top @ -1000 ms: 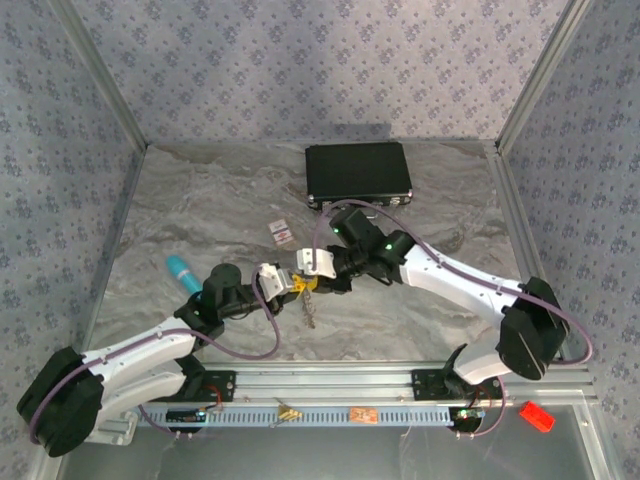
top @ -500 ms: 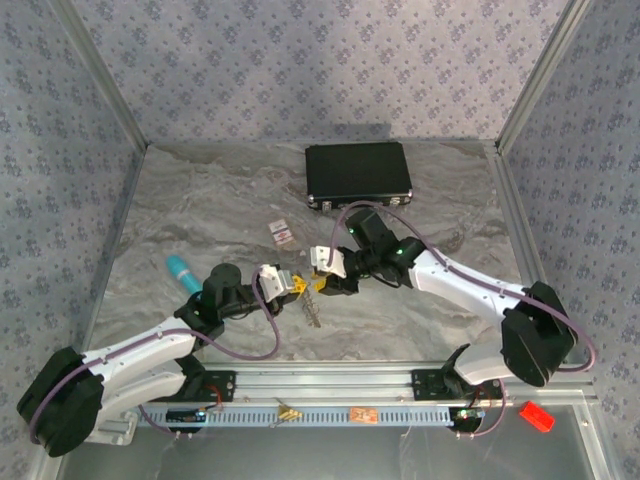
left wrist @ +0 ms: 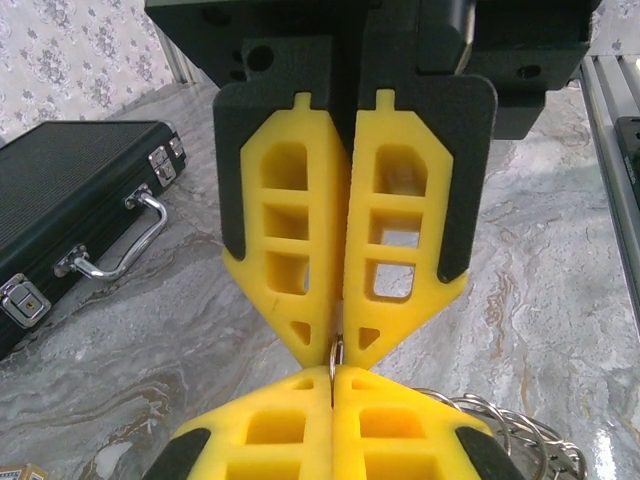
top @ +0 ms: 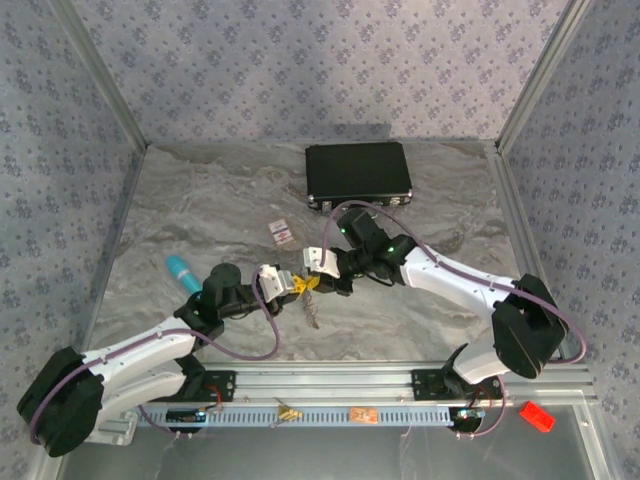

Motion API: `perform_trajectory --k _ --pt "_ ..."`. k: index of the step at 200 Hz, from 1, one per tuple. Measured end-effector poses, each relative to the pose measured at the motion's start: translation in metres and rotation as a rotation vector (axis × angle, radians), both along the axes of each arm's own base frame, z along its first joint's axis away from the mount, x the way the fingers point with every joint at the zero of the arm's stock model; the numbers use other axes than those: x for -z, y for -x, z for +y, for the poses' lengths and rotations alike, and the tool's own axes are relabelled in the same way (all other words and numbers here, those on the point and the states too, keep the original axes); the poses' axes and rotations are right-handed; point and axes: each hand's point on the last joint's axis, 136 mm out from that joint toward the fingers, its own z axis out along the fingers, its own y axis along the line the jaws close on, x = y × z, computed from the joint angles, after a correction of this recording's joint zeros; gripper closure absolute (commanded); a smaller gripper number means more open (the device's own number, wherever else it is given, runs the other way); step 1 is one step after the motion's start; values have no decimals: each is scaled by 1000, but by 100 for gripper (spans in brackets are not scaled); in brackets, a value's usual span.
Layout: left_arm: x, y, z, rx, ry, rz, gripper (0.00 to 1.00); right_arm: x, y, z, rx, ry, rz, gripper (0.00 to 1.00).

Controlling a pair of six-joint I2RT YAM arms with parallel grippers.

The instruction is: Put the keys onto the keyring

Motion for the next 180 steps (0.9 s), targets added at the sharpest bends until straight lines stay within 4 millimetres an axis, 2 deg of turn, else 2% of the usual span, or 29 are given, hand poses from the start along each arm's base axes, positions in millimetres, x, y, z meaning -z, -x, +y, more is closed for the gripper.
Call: perform_trajectory --k 5,16,39,71,137,165,180 --pt "0 0 0 -1 -1 0 100 0 0 0 -1 0 -3 100" --pt "0 -1 0 -4 -2 1 100 0 -1 0 -3 2 -4 100" --pt "1 -2 1 -12 -5 1 78 0 -1 0 1 4 -4 100" --pt "1 -6 4 -44 -9 4 74 0 -1 0 1 5 -2 100" --pt "10 -3 4 -38 -34 33 88 -1 -2 1 1 -1 -8 100" --pt "12 -3 3 -39 -38 41 100 -1 -2 0 2 0 -8 100" --pt "12 -3 4 -38 -39 37 100 -1 -2 0 4 1 -8 100"
